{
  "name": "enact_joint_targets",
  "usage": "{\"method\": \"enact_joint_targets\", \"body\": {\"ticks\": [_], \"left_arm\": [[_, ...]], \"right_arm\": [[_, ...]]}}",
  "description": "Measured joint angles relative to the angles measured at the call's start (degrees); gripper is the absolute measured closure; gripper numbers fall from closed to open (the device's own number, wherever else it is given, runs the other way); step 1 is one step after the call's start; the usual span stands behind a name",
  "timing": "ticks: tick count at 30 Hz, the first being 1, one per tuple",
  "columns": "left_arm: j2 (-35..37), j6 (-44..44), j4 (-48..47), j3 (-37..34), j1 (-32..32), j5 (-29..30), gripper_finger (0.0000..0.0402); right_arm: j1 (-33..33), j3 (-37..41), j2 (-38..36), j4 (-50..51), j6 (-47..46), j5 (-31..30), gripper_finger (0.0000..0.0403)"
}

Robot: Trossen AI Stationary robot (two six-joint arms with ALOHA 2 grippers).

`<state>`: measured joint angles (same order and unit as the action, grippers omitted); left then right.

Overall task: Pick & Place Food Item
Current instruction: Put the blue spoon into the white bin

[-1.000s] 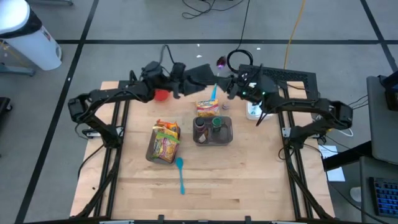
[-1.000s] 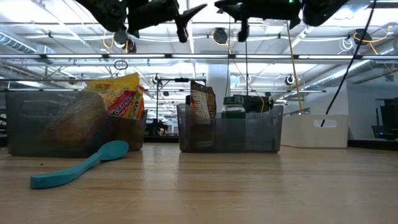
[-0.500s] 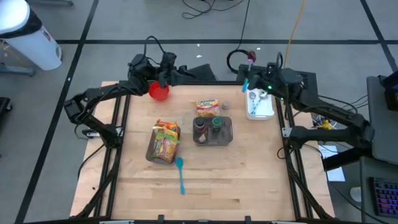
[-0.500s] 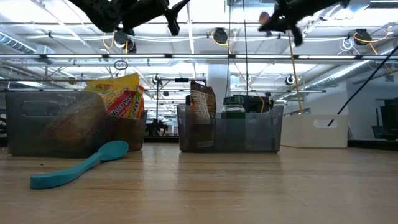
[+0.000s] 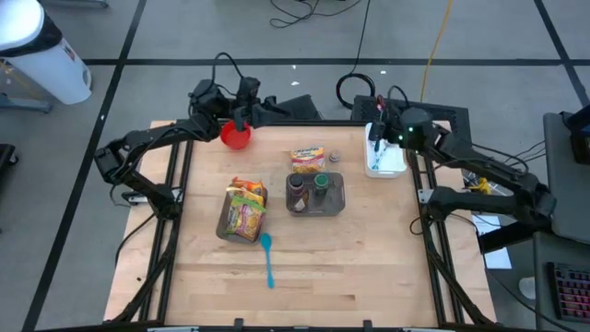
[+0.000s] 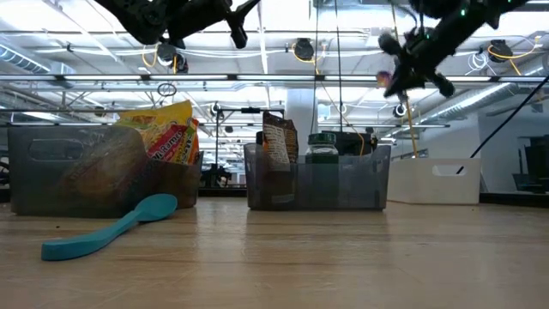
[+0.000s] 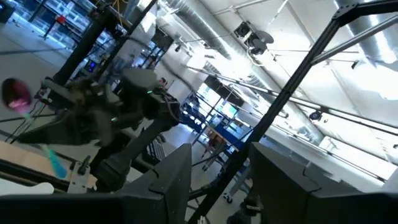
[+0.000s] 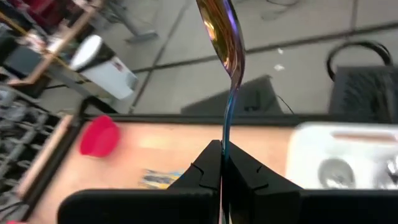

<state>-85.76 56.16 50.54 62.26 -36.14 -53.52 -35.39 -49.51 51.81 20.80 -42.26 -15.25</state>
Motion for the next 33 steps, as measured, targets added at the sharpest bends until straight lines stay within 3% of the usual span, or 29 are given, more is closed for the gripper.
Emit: {"method": "enact_joint_targets", "body": {"ticks": [15, 20, 33], "left_arm": [[0.00, 1.20, -0.20, 0.00, 0.55, -2.53, 0.0229], [0.00, 1.11, -1.25, -0.02, 0.55, -2.53, 0.0229], [-0.04, -1.08, -5.60, -0.02, 0.59, -1.92, 0.0229]], "right_arm": [[-3.19, 17.33, -0.87, -7.28, -9.61, -0.35, 0.0403], [-3.45, 19.62, -0.87, -7.29, -10.62, -4.06, 0.0403], [-8.75, 21.23, 2.82, -8.56, -11.04, -5.29, 0.0403]]}}
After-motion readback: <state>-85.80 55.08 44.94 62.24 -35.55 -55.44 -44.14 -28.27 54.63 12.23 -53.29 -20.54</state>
